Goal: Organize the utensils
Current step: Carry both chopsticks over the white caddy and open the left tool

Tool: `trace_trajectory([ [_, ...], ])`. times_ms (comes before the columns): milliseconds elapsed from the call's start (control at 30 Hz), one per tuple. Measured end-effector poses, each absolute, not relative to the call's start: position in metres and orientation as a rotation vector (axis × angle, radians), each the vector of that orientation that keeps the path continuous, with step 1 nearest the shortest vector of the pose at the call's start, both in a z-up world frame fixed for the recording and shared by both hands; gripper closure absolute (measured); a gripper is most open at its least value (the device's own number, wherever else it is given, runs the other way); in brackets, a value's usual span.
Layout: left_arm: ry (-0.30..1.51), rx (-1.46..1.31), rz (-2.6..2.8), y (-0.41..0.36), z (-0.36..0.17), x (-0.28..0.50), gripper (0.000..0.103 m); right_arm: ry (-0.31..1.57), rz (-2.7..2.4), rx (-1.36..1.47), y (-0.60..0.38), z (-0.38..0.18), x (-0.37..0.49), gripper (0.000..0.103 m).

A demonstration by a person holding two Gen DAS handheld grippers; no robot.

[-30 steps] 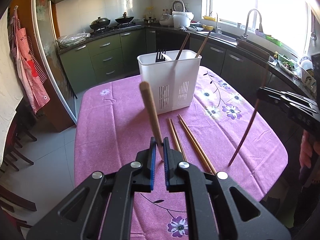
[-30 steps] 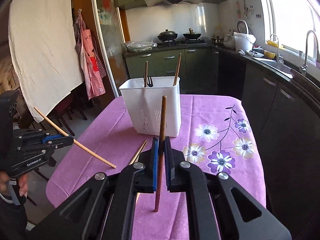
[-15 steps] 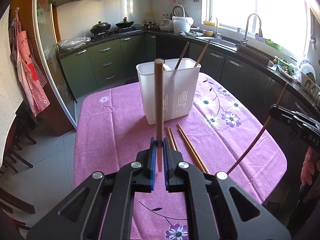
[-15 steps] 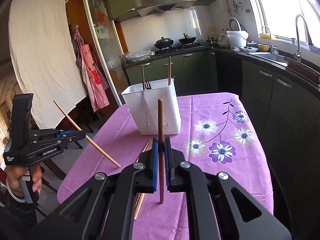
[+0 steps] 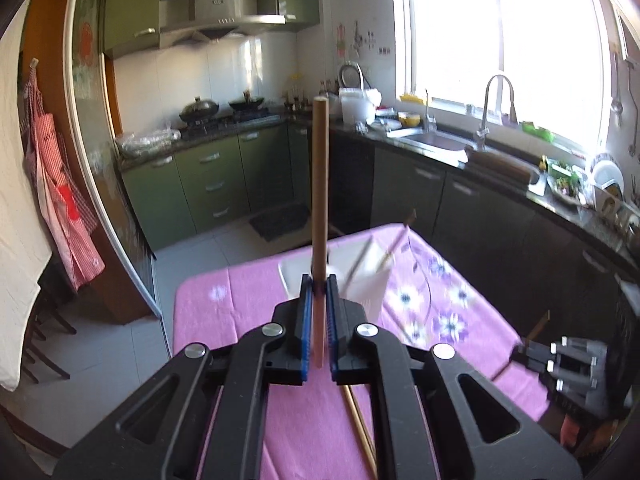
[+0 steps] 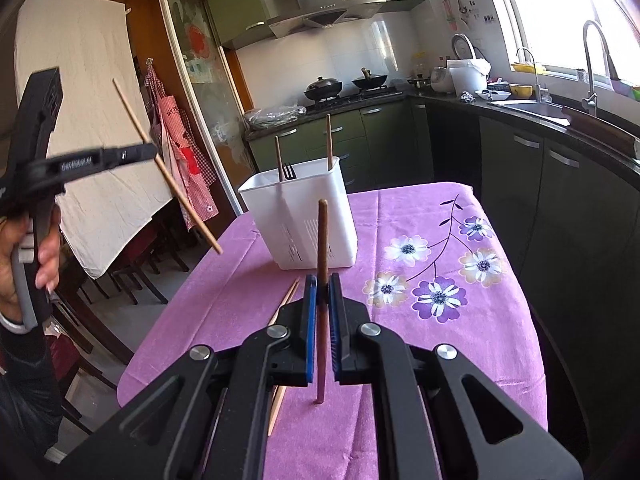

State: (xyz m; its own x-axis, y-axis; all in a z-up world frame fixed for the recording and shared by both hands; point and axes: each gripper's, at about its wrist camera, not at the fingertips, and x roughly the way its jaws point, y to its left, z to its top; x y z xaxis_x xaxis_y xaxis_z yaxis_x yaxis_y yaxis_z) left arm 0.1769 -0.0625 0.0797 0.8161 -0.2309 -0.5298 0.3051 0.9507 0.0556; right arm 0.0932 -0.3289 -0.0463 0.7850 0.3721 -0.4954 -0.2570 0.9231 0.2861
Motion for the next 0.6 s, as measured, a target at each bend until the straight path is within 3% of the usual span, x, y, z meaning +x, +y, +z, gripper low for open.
trace_trajectory([
  [267,0.449,0.107,-0.214,-0.080,0.091,0.240,0.096,0.577,0.340,0.213,-0.333,-0.046,0.091,0.096],
  [600,0.398,0.116,-0.196,-0.088,0.087,0.251,0.096,0.581,0.343,0.221,-0.339,-0.048,0.094,0.096],
])
